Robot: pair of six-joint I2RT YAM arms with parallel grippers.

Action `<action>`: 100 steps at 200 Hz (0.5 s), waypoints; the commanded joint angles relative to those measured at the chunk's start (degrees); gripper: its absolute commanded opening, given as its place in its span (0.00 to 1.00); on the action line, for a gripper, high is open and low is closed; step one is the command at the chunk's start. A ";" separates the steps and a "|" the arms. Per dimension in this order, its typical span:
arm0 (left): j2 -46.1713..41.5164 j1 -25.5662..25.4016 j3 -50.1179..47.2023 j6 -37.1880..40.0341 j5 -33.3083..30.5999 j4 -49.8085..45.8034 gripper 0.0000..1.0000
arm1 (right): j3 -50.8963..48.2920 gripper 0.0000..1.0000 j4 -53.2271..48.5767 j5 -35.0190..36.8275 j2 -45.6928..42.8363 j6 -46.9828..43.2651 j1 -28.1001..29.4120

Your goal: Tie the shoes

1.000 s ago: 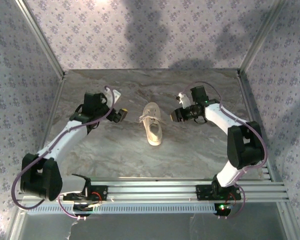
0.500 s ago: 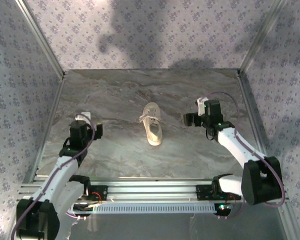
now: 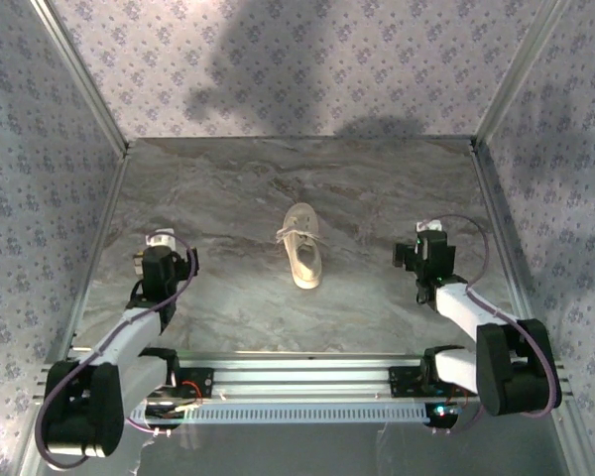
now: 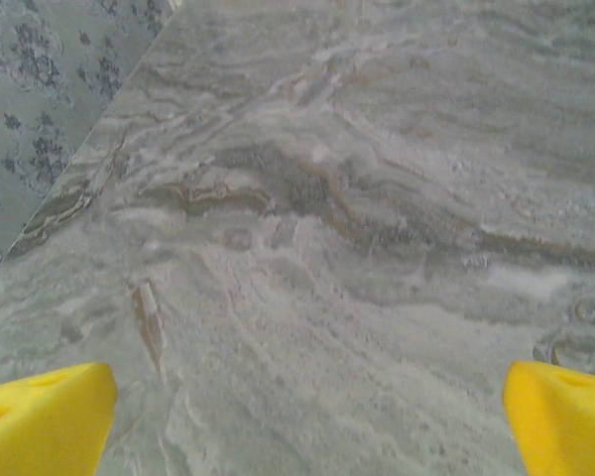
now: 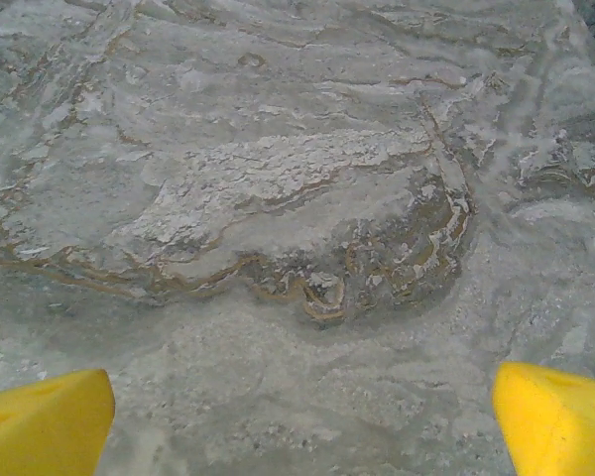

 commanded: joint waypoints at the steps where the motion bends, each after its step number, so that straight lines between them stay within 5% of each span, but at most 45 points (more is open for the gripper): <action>1: 3.75 1.51 -0.82 1.60 6.41 13.52 0.99 | -1.99 0.99 14.53 -3.89 0.61 -3.28 -1.23; 54: 17.49 1.63 3.25 6.70 13.45 25.40 0.99 | -1.01 0.99 24.33 -14.71 7.95 -6.00 -6.34; 100: 27.88 3.81 9.18 3.42 15.22 25.19 1.00 | 1.17 1.00 30.06 -16.61 18.51 -5.67 -8.06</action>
